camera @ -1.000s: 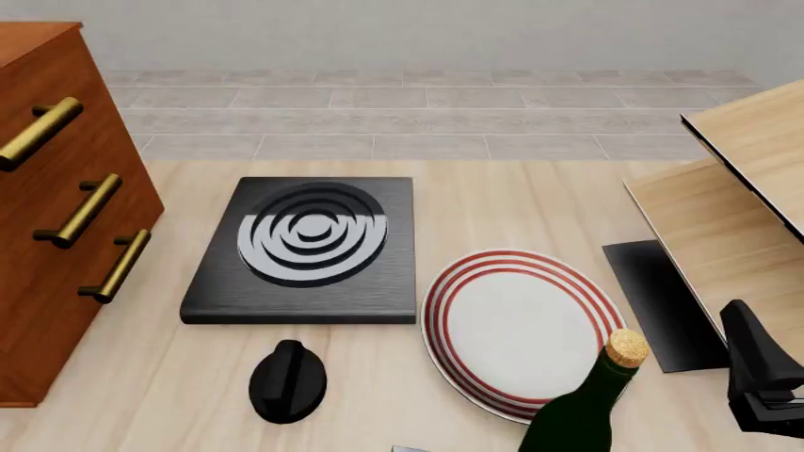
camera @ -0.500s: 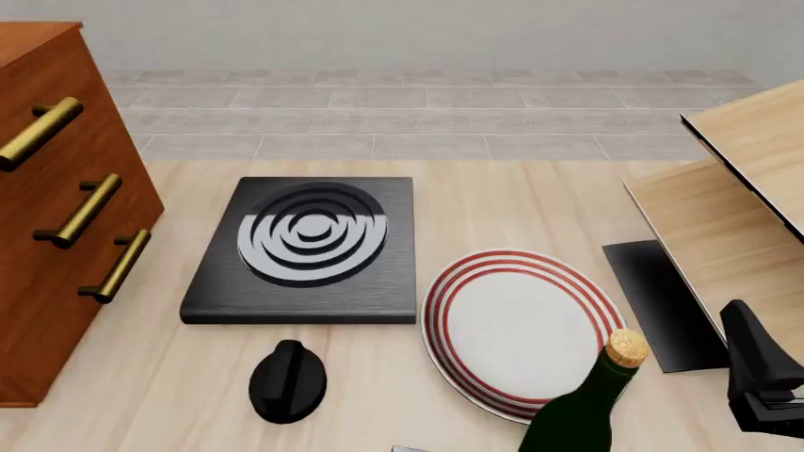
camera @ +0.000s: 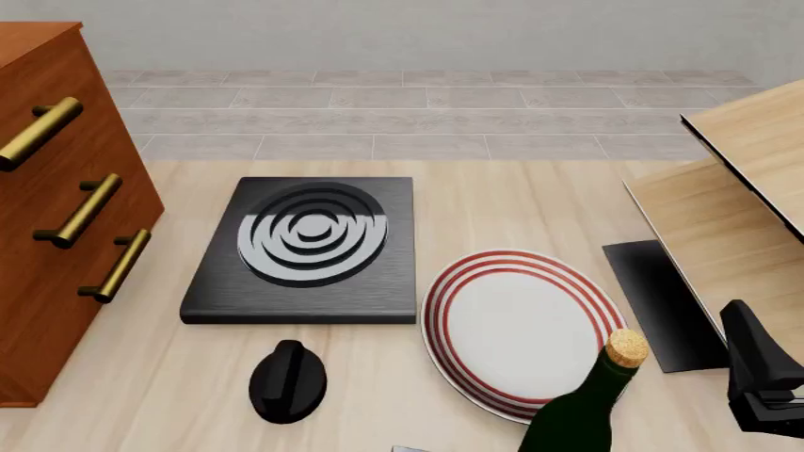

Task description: Put the bowl on the top of the cabinet.

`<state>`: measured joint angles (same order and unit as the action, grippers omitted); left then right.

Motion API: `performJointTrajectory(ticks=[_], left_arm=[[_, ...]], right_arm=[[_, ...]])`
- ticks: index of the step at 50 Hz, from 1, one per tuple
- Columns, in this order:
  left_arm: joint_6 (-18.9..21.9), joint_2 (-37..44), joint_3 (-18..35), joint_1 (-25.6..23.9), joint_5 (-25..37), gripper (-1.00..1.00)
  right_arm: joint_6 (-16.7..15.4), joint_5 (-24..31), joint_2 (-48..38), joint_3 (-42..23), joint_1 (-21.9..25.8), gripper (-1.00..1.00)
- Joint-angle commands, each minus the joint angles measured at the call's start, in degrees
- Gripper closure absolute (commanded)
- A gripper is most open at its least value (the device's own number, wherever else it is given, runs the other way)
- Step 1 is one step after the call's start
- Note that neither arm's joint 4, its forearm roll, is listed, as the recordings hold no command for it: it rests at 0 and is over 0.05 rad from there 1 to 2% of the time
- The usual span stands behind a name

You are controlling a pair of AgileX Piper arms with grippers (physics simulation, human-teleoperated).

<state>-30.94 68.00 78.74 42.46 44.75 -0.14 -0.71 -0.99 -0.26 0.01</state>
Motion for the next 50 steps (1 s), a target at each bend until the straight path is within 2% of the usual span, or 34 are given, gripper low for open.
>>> performJointTrajectory(ticks=[1,24,50], left_arm=[[-0.2,-1.5,0.3,-0.5,-0.2,-1.0],[-1.2,-6.5,0.3,-1.3,0.6,-1.0],[-2.4,-15.5,-5.1,-2.0,1.2,-1.0]], right_arm=[[0.0,0.0,0.0,0.0,0.0,-1.0],[0.0,0.0,0.0,0.0,0.0,-1.0],[0.0,0.0,0.0,0.0,0.0,-1.0]])
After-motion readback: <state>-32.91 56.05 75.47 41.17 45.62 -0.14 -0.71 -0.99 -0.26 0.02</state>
